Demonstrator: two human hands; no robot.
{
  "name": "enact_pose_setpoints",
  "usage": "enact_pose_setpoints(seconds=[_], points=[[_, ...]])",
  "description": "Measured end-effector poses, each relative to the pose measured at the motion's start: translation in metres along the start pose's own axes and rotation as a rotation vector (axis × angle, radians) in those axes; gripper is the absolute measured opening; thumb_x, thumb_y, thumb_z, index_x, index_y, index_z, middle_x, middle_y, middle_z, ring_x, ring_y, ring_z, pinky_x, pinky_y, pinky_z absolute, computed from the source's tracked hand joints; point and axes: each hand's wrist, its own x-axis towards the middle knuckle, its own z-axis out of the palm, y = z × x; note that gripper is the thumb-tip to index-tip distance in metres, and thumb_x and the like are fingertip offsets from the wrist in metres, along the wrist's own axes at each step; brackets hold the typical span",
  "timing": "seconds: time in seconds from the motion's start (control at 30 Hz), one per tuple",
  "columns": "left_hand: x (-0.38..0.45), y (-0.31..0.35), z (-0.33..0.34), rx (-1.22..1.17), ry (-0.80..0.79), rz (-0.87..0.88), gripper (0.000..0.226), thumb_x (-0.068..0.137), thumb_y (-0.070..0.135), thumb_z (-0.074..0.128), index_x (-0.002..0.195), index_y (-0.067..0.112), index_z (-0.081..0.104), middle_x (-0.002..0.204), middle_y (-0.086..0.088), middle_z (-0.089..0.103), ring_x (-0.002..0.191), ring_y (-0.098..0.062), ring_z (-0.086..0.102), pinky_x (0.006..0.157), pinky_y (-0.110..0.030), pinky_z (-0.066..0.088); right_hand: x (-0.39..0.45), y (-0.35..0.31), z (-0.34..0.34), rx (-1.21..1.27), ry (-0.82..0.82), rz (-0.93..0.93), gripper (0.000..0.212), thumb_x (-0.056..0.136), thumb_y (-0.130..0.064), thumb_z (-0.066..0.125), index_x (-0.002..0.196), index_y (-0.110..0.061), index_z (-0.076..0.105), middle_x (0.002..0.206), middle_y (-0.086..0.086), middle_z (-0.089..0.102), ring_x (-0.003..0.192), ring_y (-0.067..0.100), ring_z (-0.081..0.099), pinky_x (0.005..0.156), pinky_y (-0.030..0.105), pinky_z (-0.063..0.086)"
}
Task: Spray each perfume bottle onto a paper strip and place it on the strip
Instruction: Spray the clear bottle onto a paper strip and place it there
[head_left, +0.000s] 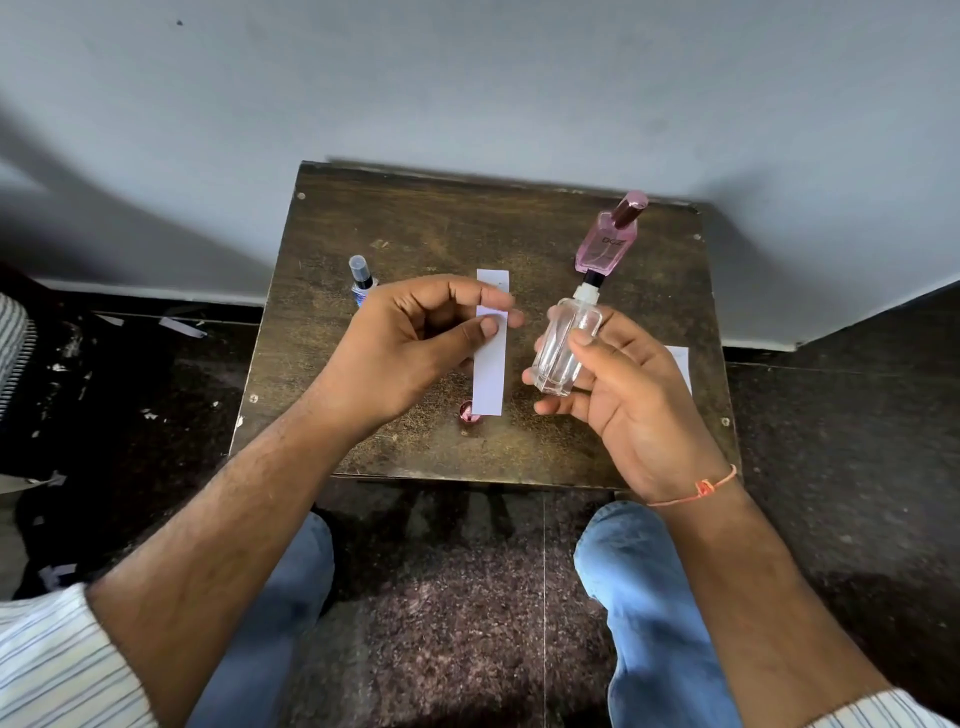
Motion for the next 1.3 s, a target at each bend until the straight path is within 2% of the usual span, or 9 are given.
enact_pose_setpoints(seconds=[0.17, 0.37, 0.47, 0.73, 0.87, 0.97, 1.07, 1.17, 1.3], points=[[0.001, 0.001, 0.007, -0.030, 0.005, -0.025, 0.028, 0.101, -0.001, 0.070, 0.122, 0.016, 0.073, 0.109, -0.005, 0.085, 0.098, -0.016, 0.080, 0.080, -0.029, 0.064, -0.006, -0.005, -0.002, 0.169, -0.104, 0.092, 0.035, 0.098, -0.028, 0.049, 0.122, -0.011, 0.067, 0.096, 0.007, 0.063, 0.076, 0.027, 0.067, 0.059, 0.036, 0.051], [0.004, 0.005, 0.017, -0.131, 0.034, -0.095, 0.101, 0.094, 0.000, 0.078, 0.170, 0.033, 0.021, 0.097, -0.015, 0.085, 0.089, -0.038, 0.070, 0.085, -0.057, 0.057, -0.011, -0.009, -0.008, 0.395, -0.213, 0.223, 0.044, 0.104, -0.039, 0.027, 0.109, -0.014, 0.063, 0.078, 0.002, 0.046, 0.048, 0.012, 0.035, 0.047, 0.025, 0.021], [0.005, 0.008, 0.021, -0.118, 0.056, -0.132, 0.101, 0.092, 0.002, 0.080, 0.171, 0.026, 0.022, 0.092, -0.008, 0.086, 0.076, -0.022, 0.076, 0.077, -0.040, 0.067, -0.011, -0.010, -0.009, 0.405, -0.222, 0.247, 0.050, 0.107, -0.049, 0.029, 0.103, -0.015, 0.065, 0.071, 0.001, 0.045, 0.044, 0.010, 0.036, 0.045, 0.024, 0.017], [0.005, 0.008, 0.026, -0.047, 0.091, -0.161, 0.091, 0.089, 0.005, 0.085, 0.165, 0.023, 0.038, 0.089, -0.006, 0.086, 0.070, -0.012, 0.077, 0.070, -0.025, 0.064, -0.009, -0.011, -0.003, 0.079, 0.014, 0.101, 0.050, 0.100, -0.068, 0.040, 0.093, -0.023, 0.059, 0.062, 0.003, 0.051, 0.046, 0.013, 0.039, 0.045, 0.023, 0.017], [0.004, 0.008, 0.027, 0.015, 0.089, -0.133, 0.088, 0.089, 0.007, 0.085, 0.162, 0.025, 0.041, 0.090, -0.004, 0.086, 0.079, -0.022, 0.080, 0.078, -0.046, 0.067, -0.008, -0.009, 0.004, -0.379, 0.242, -0.028, 0.066, 0.091, -0.081, 0.044, 0.076, -0.020, 0.063, 0.059, 0.000, 0.050, 0.051, 0.014, 0.042, 0.048, 0.027, 0.030], [0.001, 0.008, 0.029, 0.055, 0.081, -0.114, 0.075, 0.088, 0.009, 0.087, 0.152, 0.027, 0.051, 0.088, -0.002, 0.086, 0.086, -0.038, 0.082, 0.084, -0.059, 0.064, -0.012, -0.003, 0.009, -0.672, 0.360, -0.231, 0.067, 0.094, -0.073, 0.051, 0.072, -0.011, 0.062, 0.061, 0.007, 0.056, 0.059, 0.024, 0.050, 0.059, 0.040, 0.039], [-0.001, 0.006, 0.030, 0.052, 0.078, -0.112, 0.041, 0.087, 0.011, 0.089, 0.114, 0.025, 0.061, 0.085, -0.007, 0.085, 0.081, -0.054, 0.077, 0.070, -0.071, 0.059, -0.015, -0.002, 0.010, -0.776, 0.482, -0.375, 0.059, 0.096, -0.063, 0.056, 0.069, -0.011, 0.062, 0.060, 0.005, 0.059, 0.060, 0.020, 0.054, 0.059, 0.035, 0.042], [-0.002, 0.005, 0.031, 0.059, 0.081, -0.100, 0.039, 0.086, 0.008, 0.088, 0.084, 0.019, 0.050, 0.087, -0.009, 0.085, 0.083, -0.035, 0.083, 0.068, -0.065, 0.060, -0.014, -0.002, 0.011, -0.822, 0.512, -0.465, 0.053, 0.098, -0.057, 0.057, 0.068, -0.014, 0.059, 0.055, -0.002, 0.053, 0.057, 0.016, 0.050, 0.055, 0.031, 0.039], [-0.002, 0.006, 0.031, 0.088, 0.077, -0.070, 0.045, 0.087, 0.006, 0.087, 0.075, 0.017, 0.046, 0.086, -0.006, 0.085, 0.083, -0.027, 0.084, 0.058, -0.057, 0.059, -0.014, 0.000, 0.011, -0.865, 0.510, -0.497, 0.050, 0.099, -0.054, 0.056, 0.069, -0.014, 0.059, 0.056, -0.003, 0.051, 0.057, 0.018, 0.050, 0.054, 0.029, 0.037]])
